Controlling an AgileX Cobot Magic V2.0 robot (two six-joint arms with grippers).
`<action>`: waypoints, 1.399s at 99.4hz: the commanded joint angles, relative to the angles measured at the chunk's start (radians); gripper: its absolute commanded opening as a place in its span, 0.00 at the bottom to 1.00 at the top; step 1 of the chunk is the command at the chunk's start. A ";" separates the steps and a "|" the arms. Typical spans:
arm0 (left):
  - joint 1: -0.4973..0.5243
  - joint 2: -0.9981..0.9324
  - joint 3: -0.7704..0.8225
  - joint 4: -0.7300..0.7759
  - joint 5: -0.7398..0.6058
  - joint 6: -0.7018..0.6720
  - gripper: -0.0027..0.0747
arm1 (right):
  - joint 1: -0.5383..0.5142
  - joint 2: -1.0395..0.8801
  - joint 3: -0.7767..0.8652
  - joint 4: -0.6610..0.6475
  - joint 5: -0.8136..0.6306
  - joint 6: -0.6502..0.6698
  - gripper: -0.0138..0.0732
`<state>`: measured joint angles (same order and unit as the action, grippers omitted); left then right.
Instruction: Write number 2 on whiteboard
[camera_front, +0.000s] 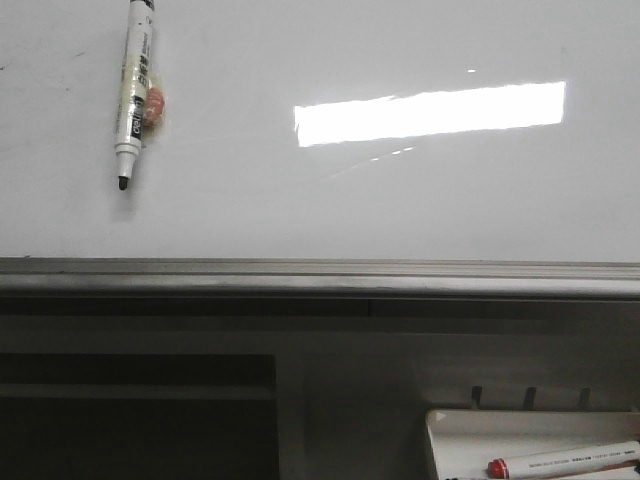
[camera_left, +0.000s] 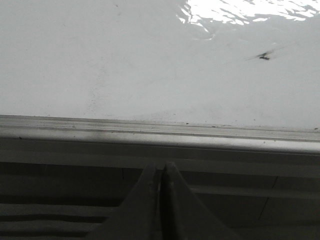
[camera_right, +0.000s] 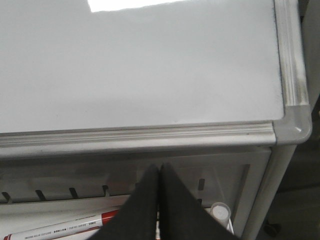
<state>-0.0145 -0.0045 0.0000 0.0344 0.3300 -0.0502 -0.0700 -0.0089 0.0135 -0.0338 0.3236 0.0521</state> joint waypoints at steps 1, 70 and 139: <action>0.002 -0.025 0.012 -0.003 -0.060 -0.012 0.01 | -0.006 -0.021 0.025 0.000 -0.021 -0.005 0.08; 0.003 -0.025 0.012 -0.034 -0.591 -0.010 0.01 | -0.006 -0.021 0.023 0.002 -0.686 -0.005 0.08; 0.003 0.166 -0.377 -0.119 -0.057 0.056 0.01 | -0.006 0.106 -0.444 0.127 0.262 0.011 0.10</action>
<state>-0.0133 0.1036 -0.2795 -0.0949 0.2531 -0.0269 -0.0700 0.0345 -0.3337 0.0861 0.5150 0.0716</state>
